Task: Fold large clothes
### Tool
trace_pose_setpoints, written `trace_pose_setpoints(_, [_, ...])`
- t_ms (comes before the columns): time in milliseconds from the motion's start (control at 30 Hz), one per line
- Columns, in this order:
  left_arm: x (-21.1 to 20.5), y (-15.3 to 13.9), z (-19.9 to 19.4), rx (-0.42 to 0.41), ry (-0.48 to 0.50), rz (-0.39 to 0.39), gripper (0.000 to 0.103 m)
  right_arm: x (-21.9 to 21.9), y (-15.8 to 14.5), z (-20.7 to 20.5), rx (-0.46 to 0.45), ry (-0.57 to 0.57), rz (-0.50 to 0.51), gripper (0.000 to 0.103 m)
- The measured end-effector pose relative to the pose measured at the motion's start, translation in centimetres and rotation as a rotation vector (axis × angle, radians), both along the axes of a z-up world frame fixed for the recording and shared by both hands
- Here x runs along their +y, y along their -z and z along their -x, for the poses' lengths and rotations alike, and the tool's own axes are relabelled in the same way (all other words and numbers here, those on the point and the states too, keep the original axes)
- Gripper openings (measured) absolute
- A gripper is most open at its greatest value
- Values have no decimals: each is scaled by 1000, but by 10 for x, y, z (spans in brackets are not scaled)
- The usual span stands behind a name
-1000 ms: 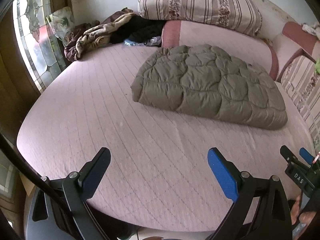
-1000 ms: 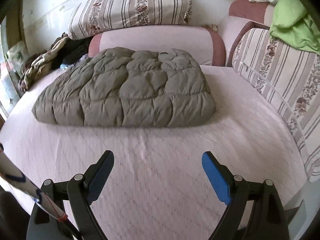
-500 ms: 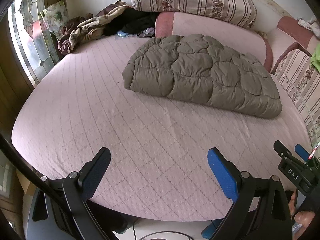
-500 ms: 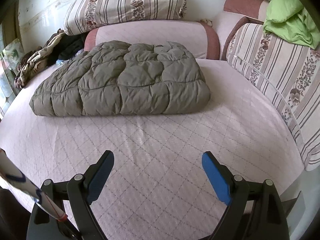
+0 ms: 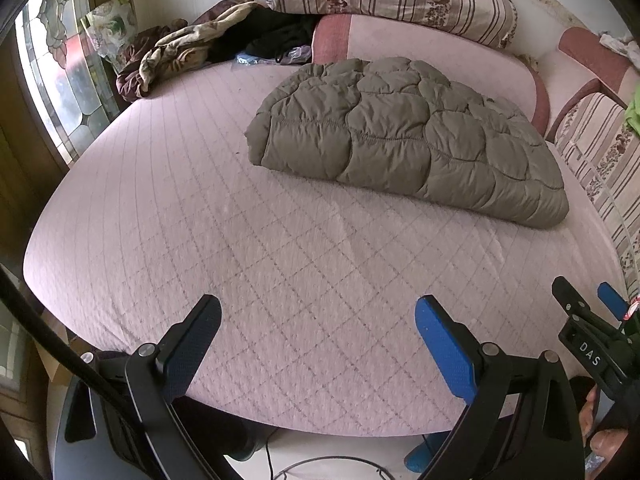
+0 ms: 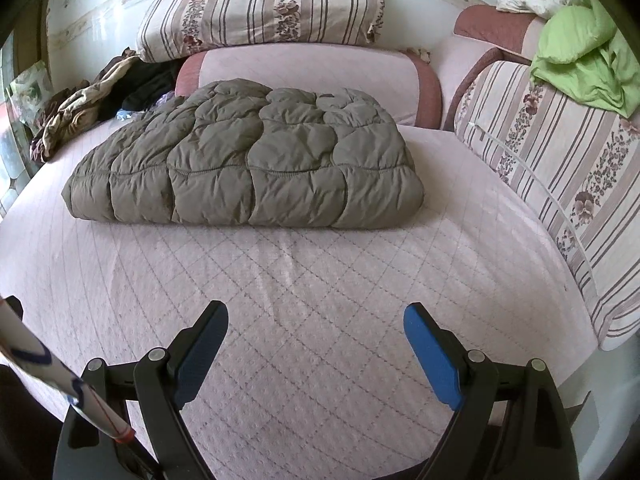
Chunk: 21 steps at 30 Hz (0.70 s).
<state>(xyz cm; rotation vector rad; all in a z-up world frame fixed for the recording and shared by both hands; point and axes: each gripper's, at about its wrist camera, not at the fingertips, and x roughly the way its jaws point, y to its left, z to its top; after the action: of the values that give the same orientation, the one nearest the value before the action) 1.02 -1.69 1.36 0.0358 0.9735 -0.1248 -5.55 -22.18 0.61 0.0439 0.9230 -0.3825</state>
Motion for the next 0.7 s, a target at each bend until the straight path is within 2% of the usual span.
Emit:
trace_pose_setpoints(200, [-2, 4, 1, 0, -3, -26, 97, 0, 3, 1, 10, 5, -5, 92])
trace_pose_setpoints(700, [0, 7, 1, 19, 7, -8, 97, -1, 4, 4, 20, 20, -16, 92])
